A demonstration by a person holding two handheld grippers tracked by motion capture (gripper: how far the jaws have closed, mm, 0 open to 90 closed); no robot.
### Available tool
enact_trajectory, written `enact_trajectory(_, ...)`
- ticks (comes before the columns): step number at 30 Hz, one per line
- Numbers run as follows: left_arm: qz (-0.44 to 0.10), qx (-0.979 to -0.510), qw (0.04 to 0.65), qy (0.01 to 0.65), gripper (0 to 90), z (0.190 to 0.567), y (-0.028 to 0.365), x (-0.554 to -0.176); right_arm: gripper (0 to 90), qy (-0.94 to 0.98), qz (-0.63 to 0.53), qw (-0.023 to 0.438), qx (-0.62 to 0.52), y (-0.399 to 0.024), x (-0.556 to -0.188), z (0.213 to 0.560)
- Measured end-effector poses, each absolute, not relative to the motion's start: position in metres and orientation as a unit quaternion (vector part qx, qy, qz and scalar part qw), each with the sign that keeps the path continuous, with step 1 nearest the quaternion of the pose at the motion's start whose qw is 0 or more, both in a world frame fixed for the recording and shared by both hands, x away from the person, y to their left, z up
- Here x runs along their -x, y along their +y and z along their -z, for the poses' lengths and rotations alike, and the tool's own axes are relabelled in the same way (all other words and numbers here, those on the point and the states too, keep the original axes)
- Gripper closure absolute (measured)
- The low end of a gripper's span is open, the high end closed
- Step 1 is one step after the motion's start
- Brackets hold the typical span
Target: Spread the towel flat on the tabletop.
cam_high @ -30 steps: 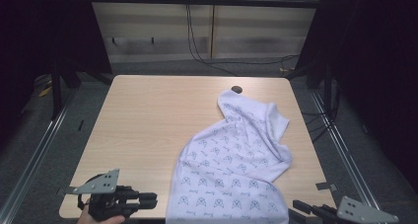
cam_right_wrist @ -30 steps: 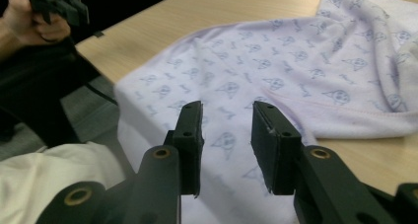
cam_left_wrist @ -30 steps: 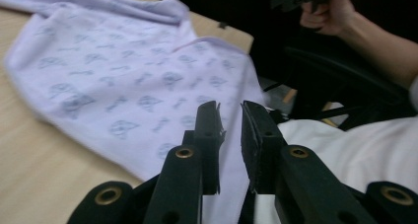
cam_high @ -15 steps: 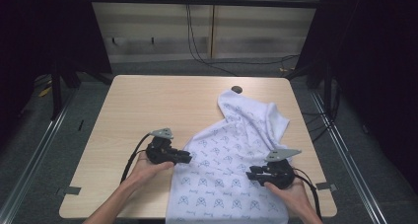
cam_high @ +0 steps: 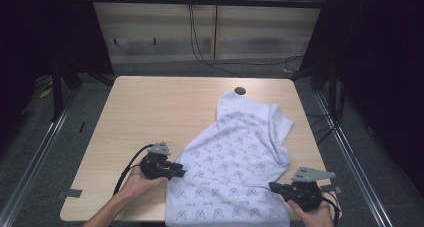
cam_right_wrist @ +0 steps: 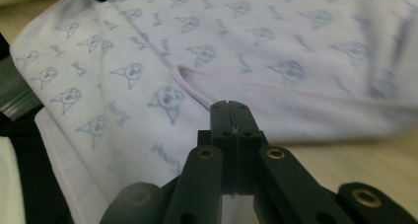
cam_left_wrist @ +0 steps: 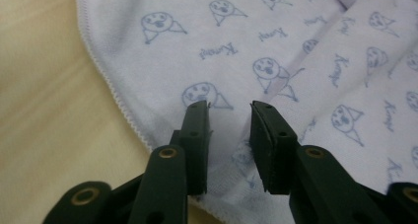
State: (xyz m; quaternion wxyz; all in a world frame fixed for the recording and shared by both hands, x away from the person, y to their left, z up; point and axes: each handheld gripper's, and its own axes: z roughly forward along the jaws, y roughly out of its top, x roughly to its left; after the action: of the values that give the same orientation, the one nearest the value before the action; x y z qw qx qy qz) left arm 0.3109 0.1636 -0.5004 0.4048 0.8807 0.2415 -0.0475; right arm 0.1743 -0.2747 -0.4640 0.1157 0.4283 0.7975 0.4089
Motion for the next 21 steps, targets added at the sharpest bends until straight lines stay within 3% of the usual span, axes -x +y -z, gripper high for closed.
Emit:
enact_trajectory(2, 0.054, -0.881, 0.406, 0.239, 66.7, 0.5, 0.169, -0.304, 89.6, 0.789, -0.413, 0.113, -0.44, -0.288, -0.169, 0.465)
enact_trajectory(5, 0.061, -0.884, 0.398, 0.237, 65.8, 0.498, 0.172, -0.297, 77.1, 0.784, -0.423, 0.1, -0.444, -0.292, -0.176, 0.468)
enact_trajectory(10, 0.077, -0.882, 0.4, 0.238, 61.5, 0.498, 0.175, -0.293, 69.7, 0.818, -0.412, 0.068, -0.395, -0.251, -0.206, 0.474)
enact_trajectory(18, 0.05, -0.872, 0.413, 0.257, 60.7, 0.501, 0.171, -0.313, 72.7, 0.853, -0.383, 0.029, -0.352, -0.205, -0.225, 0.489)
enact_trajectory(20, 0.049, -0.872, 0.411, 0.261, 60.9, 0.501, 0.172, -0.313, 86.5, 0.856, -0.38, 0.028, -0.349, -0.204, -0.221, 0.49)
enact_trajectory(21, 0.042, -0.874, 0.408, 0.26, 60.9, 0.5, 0.173, -0.311, 88.7, 0.856, -0.378, 0.03, -0.35, -0.205, -0.22, 0.488)
